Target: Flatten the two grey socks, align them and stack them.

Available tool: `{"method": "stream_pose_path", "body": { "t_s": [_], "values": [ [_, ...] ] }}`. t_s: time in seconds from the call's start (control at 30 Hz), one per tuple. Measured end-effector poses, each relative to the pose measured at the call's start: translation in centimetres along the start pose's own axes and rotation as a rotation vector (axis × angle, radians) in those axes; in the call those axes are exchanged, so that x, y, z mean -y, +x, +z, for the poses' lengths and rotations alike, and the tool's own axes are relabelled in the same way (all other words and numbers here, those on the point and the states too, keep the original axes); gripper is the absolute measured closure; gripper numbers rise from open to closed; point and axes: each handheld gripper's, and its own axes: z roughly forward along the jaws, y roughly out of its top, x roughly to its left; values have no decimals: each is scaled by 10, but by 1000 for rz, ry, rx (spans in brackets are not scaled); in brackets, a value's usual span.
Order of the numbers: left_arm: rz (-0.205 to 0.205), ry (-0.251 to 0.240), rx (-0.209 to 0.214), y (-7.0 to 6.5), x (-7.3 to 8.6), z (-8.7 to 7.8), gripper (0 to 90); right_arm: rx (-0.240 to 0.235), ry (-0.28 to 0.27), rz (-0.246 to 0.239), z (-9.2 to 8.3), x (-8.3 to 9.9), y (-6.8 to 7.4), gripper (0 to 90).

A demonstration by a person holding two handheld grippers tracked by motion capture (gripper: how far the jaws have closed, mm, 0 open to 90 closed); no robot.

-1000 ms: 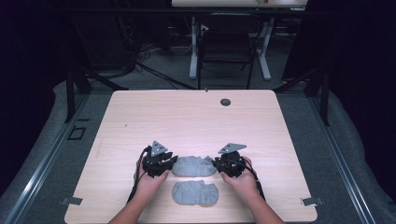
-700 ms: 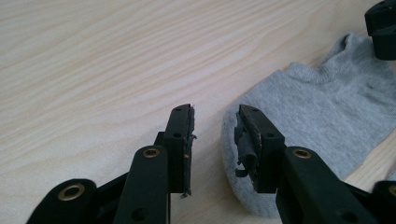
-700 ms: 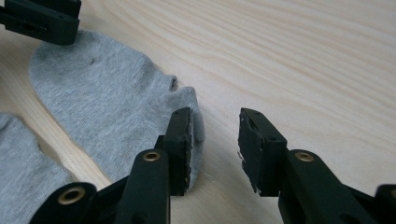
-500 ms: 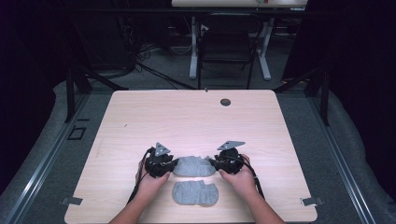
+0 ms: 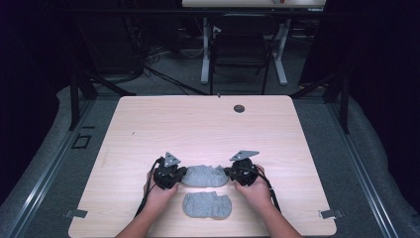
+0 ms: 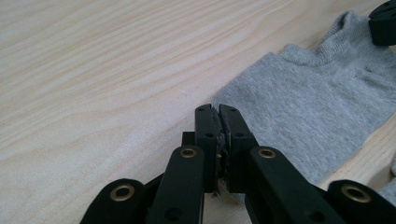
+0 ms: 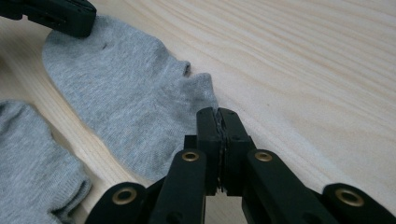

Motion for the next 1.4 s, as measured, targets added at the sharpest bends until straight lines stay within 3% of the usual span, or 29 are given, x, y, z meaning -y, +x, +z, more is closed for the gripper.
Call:
{"method": "stream_pose_path", "body": {
  "t_s": [0.13, 0.47, 0.73, 1.13, 1.4],
  "values": [
    [14, -3, 0, 1, 0, -2, 876, 4, 0, -7, -2, 0, 0, 889],
    [6, -18, -2, 2, -1, -5, 878, 7, -9, -5, -8, -1, 0, 891],
    [15, -47, 13, -3, -4, -17, 878, 0, -39, -8, -18, -2, 4, 891],
    [49, -79, 46, -17, -3, -41, 877, -23, -64, -42, -45, 2, 17, 890],
    [66, -81, 81, -30, 9, -56, 877, -48, -73, -60, -64, 12, 30, 890]
  ]
}}
